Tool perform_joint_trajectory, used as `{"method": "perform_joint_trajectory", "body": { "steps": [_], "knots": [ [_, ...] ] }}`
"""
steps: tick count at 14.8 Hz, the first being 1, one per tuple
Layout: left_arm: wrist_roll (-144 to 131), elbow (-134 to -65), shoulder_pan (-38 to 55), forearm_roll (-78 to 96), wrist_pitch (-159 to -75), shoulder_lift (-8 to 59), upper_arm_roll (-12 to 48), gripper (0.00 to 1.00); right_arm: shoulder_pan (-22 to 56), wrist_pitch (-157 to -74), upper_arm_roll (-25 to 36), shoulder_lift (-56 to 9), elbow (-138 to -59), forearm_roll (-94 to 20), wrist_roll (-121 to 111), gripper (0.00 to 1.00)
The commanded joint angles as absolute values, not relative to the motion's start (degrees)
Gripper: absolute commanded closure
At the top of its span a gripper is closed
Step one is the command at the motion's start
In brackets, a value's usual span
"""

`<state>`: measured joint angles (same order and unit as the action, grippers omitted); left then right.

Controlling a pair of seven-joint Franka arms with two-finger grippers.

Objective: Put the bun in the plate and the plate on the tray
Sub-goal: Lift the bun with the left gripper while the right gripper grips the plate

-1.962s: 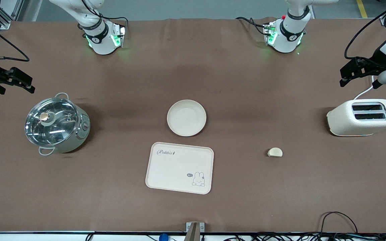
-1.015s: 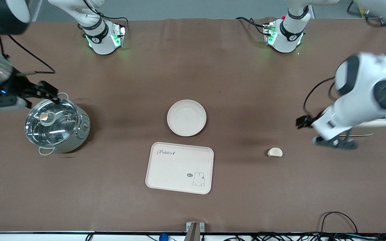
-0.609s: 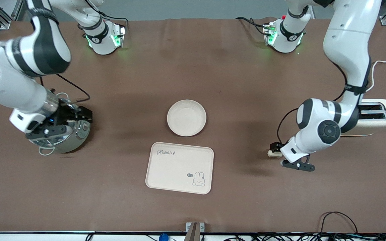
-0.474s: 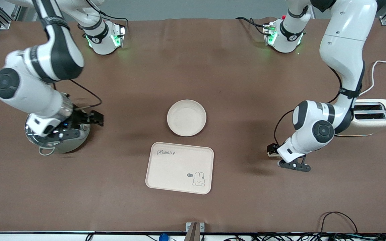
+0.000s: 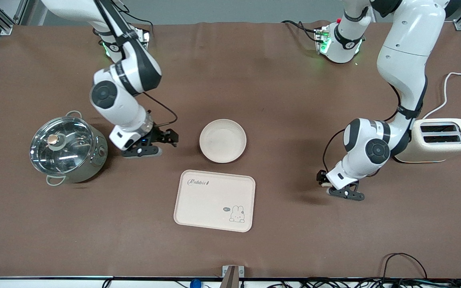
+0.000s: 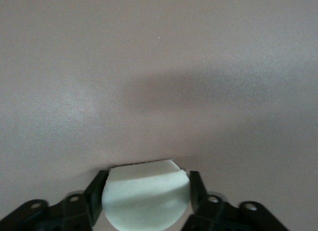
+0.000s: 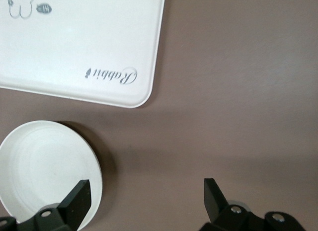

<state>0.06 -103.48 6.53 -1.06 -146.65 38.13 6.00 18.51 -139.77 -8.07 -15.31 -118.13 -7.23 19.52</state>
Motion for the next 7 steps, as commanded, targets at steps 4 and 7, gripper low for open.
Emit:
{"method": "perform_joint_trajectory", "body": {
  "steps": [4, 7],
  "knots": [
    [-1.2, -104.3, 6.1, -1.1, -146.9, 35.4, 9.6, 0.87, 24.7, -150.5, -7.6, -19.7, -122.3, -9.1, 26.9, 0.00],
    [-13.5, -102.4, 6.6, -0.9, -139.9, 32.7, 14.0, 0.88, 27.6, -155.6, -7.6, -22.9, -122.4, -9.1, 30.0, 0.00]
  ]
}}
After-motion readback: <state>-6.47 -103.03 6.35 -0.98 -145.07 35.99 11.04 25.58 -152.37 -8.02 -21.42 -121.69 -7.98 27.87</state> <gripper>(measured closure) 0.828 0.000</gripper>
